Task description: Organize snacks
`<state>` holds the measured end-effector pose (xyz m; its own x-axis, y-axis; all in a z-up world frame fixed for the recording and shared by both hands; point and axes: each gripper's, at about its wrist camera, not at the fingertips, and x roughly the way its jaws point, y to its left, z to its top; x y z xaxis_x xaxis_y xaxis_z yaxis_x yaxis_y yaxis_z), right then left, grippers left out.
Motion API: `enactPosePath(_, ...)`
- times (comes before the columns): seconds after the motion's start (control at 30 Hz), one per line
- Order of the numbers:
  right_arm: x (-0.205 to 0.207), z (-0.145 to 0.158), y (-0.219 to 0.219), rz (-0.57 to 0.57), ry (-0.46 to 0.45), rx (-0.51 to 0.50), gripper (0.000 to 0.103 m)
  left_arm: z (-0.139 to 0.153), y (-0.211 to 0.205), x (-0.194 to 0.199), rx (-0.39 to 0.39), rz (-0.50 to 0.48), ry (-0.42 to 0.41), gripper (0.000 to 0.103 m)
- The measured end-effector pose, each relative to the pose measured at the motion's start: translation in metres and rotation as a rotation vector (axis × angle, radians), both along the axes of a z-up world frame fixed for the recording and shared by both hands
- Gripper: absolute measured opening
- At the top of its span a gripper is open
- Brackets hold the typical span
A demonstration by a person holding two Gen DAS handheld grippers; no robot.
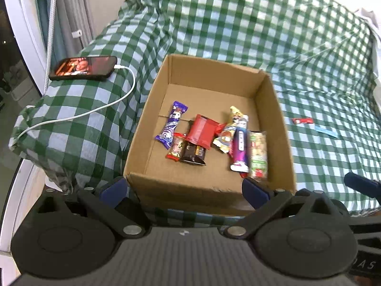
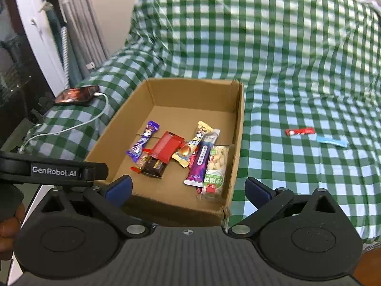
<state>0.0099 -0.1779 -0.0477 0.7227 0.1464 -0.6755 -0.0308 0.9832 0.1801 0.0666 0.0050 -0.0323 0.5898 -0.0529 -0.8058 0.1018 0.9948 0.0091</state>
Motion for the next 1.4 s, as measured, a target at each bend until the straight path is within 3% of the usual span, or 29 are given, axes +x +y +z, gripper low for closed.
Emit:
enactPosePath(0.2, -0.037, 0.017, -0.006, -0.023, -0.069, 0.013, 0.102, 0.013, -0.008, -0.039, 0.007, 0.003, -0.05, 0.103)
enactPosePath(0.4, -0.059, 0.02, -0.011, -0.037, -0.084, 0.032, 0.102, 0.014, -0.01, -0.058, 0.025, -0.007, -0.05, 0.103)
enactPosePath(1.4, -0.056, 0.016, -0.007, -0.028, -0.042, 0.006, 0.102, 0.0, -0.006, -0.046, 0.025, -0.011, 0.005, 0.103)
